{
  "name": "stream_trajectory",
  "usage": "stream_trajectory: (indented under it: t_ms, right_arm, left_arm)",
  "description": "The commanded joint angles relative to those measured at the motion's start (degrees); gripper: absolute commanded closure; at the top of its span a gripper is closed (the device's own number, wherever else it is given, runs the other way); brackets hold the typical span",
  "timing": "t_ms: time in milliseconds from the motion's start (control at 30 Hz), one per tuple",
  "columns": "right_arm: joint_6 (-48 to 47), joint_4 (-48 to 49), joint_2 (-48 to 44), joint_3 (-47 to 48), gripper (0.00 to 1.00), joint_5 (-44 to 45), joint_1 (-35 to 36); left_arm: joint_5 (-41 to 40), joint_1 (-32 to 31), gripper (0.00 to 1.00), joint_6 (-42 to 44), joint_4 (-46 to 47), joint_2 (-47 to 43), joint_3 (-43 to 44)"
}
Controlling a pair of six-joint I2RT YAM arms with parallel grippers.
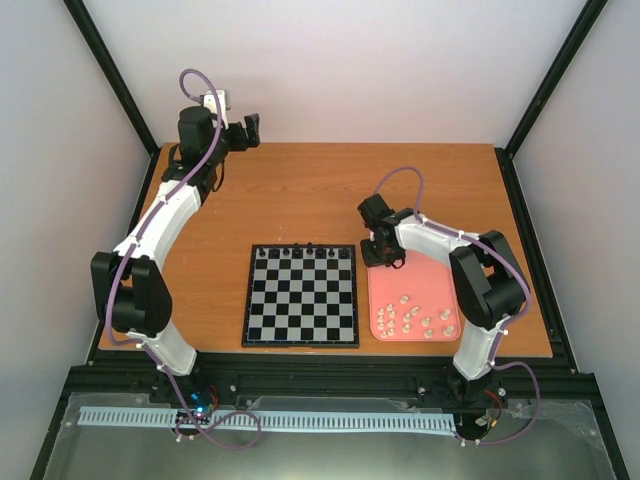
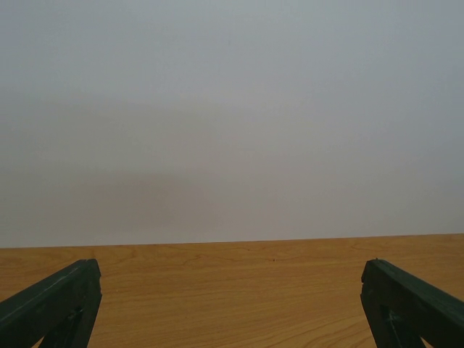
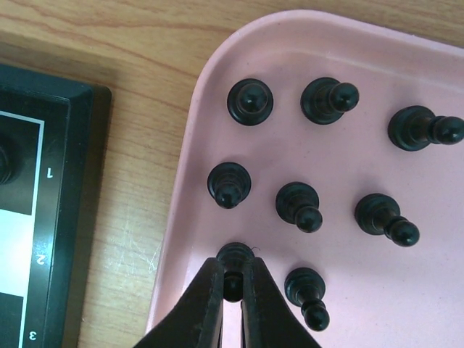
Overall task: Set up the chess pieces on the board
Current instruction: Pick up the chess piece from the storage box.
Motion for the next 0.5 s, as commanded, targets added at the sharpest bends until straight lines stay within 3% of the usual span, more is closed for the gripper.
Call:
stream_trajectory:
  t_ms: [0, 200, 467]
  right_arm:
    - [0.2, -1.6, -2.8, 1.6, 0.95, 0.5, 0.3]
    - [-0.9, -6.4, -6.6, 5.0, 0.94, 1.7, 1.1]
    - [-3.0, -10.2, -3.9, 14.8, 0.94, 0.9, 7.5]
  left_arm:
    - [-0.4, -0.2, 0.0, 1.4, -0.6, 0.2, 2.4]
    - [-0.4, -0.1, 0.0, 1.3, -0.7, -0.2, 2.3]
    - [-2.5, -0.2, 0.0, 1.3, -1.1, -2.1, 1.8]
